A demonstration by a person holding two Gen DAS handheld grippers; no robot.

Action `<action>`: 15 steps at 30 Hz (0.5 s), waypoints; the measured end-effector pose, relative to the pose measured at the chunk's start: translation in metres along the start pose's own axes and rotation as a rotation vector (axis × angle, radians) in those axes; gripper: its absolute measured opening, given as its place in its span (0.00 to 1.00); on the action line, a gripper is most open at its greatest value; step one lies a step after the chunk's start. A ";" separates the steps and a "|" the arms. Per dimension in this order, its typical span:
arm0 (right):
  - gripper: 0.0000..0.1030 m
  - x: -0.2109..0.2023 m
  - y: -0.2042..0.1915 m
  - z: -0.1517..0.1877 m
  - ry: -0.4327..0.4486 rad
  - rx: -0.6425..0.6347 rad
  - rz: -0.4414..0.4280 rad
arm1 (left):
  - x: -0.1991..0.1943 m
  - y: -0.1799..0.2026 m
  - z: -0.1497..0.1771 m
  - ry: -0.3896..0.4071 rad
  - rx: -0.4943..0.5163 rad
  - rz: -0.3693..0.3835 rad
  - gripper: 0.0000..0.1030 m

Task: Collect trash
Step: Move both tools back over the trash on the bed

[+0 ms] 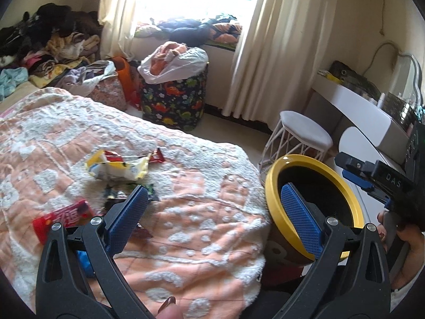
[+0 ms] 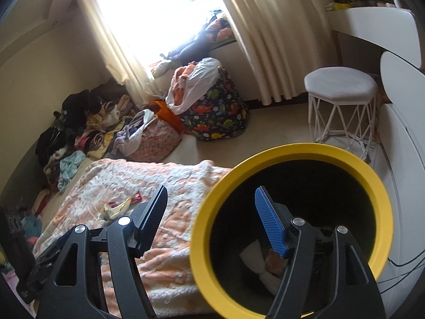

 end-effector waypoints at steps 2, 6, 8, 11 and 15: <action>0.64 0.004 -0.008 0.001 -0.008 -0.016 -0.008 | 0.000 -0.007 -0.001 0.001 -0.014 -0.007 0.90; 0.64 0.010 -0.020 0.003 -0.025 -0.041 -0.021 | -0.002 -0.023 -0.001 0.008 -0.043 -0.022 0.90; 0.64 0.014 -0.026 0.005 -0.034 -0.052 -0.026 | -0.002 -0.029 -0.002 0.009 -0.055 -0.028 0.90; 0.65 0.021 -0.038 0.008 -0.051 -0.073 -0.037 | -0.002 -0.042 -0.003 0.011 -0.079 -0.039 0.90; 0.65 0.031 -0.051 0.011 -0.072 -0.094 -0.055 | -0.002 -0.060 -0.002 0.012 -0.102 -0.060 0.90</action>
Point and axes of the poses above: each gripper's, at about its wrist camera, not at the fingertips, and x roughly the way its jaws point, y to its right, z to its underside, the point moved 3 cm from there along x, roughly the way its jaws point, and after that the axes turned 15 degrees about -z, right-handed, at the moved point
